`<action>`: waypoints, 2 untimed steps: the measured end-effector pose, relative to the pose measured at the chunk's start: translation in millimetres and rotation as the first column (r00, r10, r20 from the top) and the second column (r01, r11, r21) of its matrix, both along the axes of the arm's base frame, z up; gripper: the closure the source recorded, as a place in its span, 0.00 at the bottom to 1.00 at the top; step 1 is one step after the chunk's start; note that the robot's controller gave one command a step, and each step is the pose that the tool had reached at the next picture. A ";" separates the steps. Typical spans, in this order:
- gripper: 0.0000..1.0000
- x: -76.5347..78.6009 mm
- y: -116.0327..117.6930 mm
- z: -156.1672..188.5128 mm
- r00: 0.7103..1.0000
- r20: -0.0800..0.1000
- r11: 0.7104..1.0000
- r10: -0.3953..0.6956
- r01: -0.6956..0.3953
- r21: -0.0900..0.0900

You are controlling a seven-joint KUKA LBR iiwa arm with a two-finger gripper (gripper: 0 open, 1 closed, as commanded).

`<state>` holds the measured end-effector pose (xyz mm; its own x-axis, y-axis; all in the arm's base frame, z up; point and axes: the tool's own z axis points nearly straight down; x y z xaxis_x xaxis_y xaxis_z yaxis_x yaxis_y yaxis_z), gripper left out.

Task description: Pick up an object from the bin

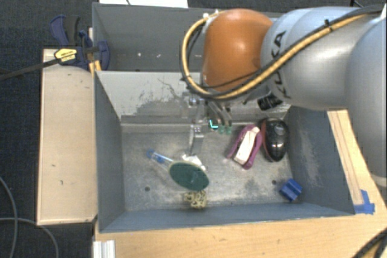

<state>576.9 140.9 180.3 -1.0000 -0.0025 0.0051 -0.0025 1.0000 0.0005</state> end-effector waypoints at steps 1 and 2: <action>0.00 -35.6 -7.5 -107.3 0.842 0.018 0.843 0.538 -0.539 -0.003; 1.00 -36.3 -9.6 -107.6 0.846 0.012 0.846 0.533 -0.533 -0.004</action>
Offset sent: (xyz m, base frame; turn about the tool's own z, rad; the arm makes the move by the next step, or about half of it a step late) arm -0.0392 -0.0091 -0.1103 -0.5697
